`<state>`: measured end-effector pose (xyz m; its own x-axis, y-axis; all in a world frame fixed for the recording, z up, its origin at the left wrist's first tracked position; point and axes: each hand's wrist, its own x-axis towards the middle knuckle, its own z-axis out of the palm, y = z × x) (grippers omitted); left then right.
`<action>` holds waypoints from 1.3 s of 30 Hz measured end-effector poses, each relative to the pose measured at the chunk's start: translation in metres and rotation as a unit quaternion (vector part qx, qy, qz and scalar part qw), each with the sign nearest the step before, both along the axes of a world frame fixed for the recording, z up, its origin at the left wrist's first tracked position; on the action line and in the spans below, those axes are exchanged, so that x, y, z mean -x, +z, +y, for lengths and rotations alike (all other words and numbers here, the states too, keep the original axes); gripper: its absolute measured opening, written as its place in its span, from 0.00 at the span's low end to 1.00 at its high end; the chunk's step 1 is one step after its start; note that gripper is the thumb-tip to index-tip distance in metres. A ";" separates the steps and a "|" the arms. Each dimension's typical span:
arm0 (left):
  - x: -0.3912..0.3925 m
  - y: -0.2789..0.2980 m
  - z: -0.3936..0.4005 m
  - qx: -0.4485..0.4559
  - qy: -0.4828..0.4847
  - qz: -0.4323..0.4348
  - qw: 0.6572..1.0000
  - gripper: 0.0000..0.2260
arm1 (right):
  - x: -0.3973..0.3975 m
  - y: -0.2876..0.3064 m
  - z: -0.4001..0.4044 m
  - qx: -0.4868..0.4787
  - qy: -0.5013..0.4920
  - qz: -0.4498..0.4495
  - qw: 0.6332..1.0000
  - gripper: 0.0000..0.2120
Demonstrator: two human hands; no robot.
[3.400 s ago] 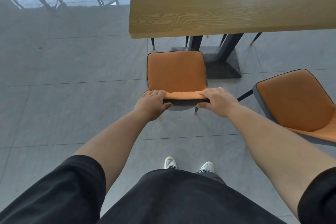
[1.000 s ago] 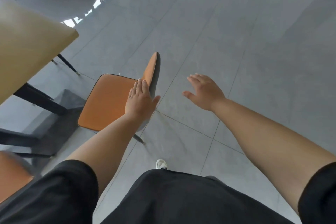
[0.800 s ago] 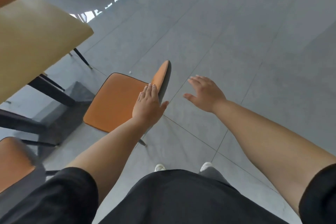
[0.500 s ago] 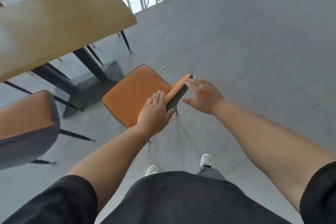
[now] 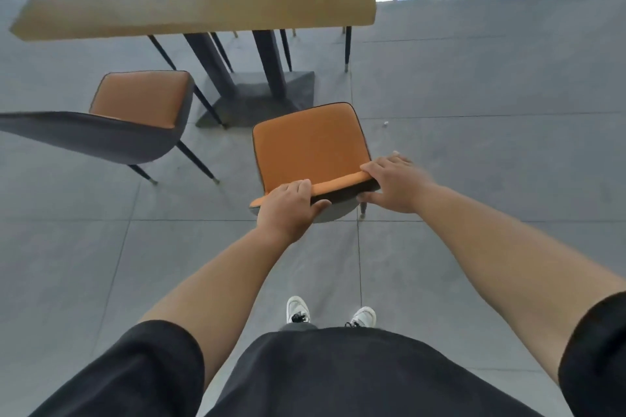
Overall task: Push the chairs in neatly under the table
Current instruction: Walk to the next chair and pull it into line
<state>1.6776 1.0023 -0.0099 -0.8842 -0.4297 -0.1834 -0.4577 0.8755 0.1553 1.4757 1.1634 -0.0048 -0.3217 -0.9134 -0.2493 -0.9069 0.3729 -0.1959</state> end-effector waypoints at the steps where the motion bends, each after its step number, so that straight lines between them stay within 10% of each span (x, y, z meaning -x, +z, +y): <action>1: 0.001 0.000 -0.001 0.000 -0.001 0.000 1.000 0.30 | 0.002 -0.001 -0.002 -0.004 0.005 0.001 1.000 0.33; 39: 0.060 -0.010 -0.272 0.033 -0.086 0.021 0.996 0.31 | -0.006 -0.009 -0.213 0.036 -0.196 -0.018 0.980 0.20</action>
<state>1.6180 0.7299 -0.0194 -0.9522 -0.2807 -0.1208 -0.2940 0.9493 0.1113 1.4819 0.9506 -0.0142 -0.6431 -0.7374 -0.2067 -0.6894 0.6750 -0.2629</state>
